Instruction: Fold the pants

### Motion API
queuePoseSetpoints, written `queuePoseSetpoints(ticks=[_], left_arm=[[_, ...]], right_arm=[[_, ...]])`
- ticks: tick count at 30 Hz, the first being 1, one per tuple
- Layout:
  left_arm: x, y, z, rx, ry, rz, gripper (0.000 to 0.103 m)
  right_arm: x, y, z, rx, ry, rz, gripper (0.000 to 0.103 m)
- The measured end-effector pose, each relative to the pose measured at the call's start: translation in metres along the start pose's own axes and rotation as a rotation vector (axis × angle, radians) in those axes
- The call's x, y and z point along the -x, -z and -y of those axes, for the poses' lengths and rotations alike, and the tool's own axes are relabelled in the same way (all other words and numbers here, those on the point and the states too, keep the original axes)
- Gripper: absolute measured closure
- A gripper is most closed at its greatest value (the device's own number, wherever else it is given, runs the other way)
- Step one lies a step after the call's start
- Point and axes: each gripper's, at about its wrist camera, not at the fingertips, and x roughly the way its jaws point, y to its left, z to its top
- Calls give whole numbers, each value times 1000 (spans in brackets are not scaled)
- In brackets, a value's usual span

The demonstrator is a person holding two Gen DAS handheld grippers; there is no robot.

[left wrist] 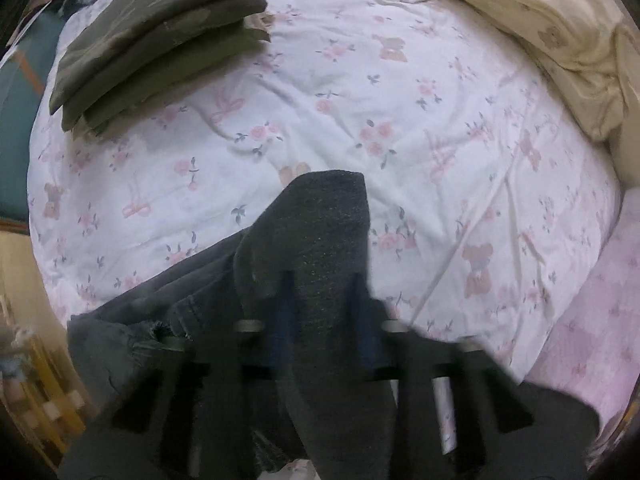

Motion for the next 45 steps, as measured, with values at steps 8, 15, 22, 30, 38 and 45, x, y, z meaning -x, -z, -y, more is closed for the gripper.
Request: queuePoseSetpoints(ticks=[8,15,22,30,38,45], left_arm=[[62,33,-44,1,14,111,95],[107,76,-121,84,28,184,95],[97,129,-209,206,35,182,95],[34,175,-287,302,48,97,95],[-18,197,-319,342,-25,33,85],[-11,203,-325,368,-78,74,65]], right_arm=[[1,-8,-52,137,-43,-9,90],[-17,-14,-120,278,-72,-39,90],[-69,-2,-183,383,-101,-143,90],[-143,25,-227,457,-96,-274,90],[-193,50,-234,470,-85,-380,90],[-222,61,-225,414,-120,-458,88]])
